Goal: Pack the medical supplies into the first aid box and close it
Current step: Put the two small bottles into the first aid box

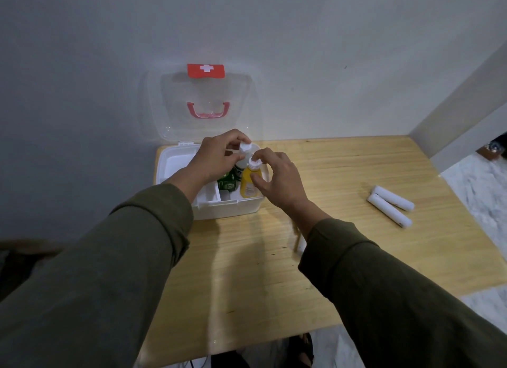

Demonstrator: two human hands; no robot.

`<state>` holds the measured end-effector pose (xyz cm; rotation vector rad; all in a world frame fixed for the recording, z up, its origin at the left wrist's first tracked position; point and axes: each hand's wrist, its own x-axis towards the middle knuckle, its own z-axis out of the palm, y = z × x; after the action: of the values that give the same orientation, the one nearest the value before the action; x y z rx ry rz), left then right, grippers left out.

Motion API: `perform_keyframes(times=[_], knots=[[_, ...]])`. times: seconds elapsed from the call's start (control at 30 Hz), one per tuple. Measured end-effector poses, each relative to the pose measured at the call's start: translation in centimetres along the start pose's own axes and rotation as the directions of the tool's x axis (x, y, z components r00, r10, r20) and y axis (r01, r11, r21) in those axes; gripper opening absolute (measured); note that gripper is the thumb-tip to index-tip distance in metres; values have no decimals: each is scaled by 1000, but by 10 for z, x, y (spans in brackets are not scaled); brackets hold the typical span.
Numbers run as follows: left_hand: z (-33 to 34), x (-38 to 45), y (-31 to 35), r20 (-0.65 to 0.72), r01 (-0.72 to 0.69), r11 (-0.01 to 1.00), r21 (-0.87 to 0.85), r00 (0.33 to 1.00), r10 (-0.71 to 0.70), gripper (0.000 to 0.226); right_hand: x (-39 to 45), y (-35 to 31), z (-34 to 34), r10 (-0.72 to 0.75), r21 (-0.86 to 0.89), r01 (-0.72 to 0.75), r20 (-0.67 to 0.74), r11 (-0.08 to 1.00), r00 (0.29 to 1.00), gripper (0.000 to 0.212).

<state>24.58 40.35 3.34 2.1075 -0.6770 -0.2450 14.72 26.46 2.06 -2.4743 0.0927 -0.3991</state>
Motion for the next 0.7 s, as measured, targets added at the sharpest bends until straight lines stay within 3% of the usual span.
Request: perform_keyframes(times=[0.27,0.43,0.57,0.7], knots=[[-2,-6,3,-20,12,1000,9,1000,-12,28,-1,1,-4,24,9,-24,37,1000,999,48],[-11,-8,20,-128,-1,1000,19,992,3,32,-3,-2,-27,17,20,-17,-14,1000,1000,57],[-13,-3,52,-229,-45,999,13,972,47,38,0,6,-60,37,-60,-39,-24,997,999,62],[3,1,85,-271,-18,999,-46,963,5,40,-8,27,-98,73,-179,-69,15,981,997,64]])
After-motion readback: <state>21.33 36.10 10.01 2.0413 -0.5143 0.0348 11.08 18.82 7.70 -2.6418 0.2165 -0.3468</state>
